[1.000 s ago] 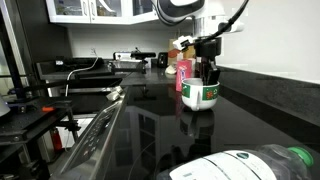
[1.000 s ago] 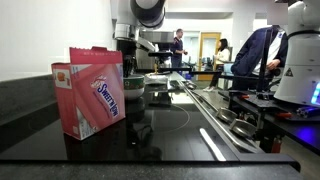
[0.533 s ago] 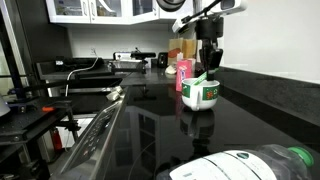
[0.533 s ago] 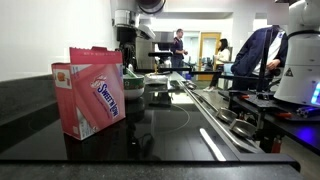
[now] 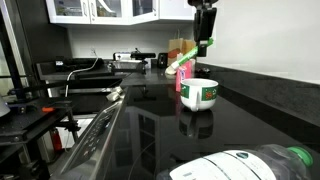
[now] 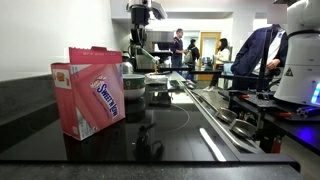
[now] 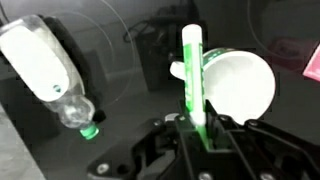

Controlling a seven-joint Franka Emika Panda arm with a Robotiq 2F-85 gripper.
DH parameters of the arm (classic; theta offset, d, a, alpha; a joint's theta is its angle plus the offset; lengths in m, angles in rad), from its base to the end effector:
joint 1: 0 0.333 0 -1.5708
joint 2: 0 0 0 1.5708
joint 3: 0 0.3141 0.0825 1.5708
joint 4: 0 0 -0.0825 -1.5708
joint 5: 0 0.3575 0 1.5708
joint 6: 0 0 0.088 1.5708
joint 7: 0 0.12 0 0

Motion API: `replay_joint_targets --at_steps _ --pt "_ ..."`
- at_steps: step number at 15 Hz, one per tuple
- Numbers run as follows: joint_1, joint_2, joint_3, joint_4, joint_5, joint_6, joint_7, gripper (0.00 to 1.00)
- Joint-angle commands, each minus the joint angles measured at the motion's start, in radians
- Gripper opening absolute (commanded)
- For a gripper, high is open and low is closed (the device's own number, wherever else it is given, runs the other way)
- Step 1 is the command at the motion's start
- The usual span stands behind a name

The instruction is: Remove the marker from the mug and put it on the table

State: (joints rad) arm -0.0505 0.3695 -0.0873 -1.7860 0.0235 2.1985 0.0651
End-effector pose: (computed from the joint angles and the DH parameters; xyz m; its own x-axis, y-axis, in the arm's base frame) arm 0.6218 -0.0808 0.3522 0.9771 -0.2078 0.0452 -0.2084 -0.9780 0.0089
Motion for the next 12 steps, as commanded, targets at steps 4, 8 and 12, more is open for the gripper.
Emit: replay_joint_targets --at_steps 4,8,12 --pt "-0.043 0.052 -0.016 -0.052 -0.018 -0.218 -0.014 0.05" --pt "-0.036 0.129 0.003 -0.067 -0.053 -0.148 -0.066 0.05" --pt "-0.025 0.209 0.012 -0.022 -0.055 -0.183 -0.051 0.05"
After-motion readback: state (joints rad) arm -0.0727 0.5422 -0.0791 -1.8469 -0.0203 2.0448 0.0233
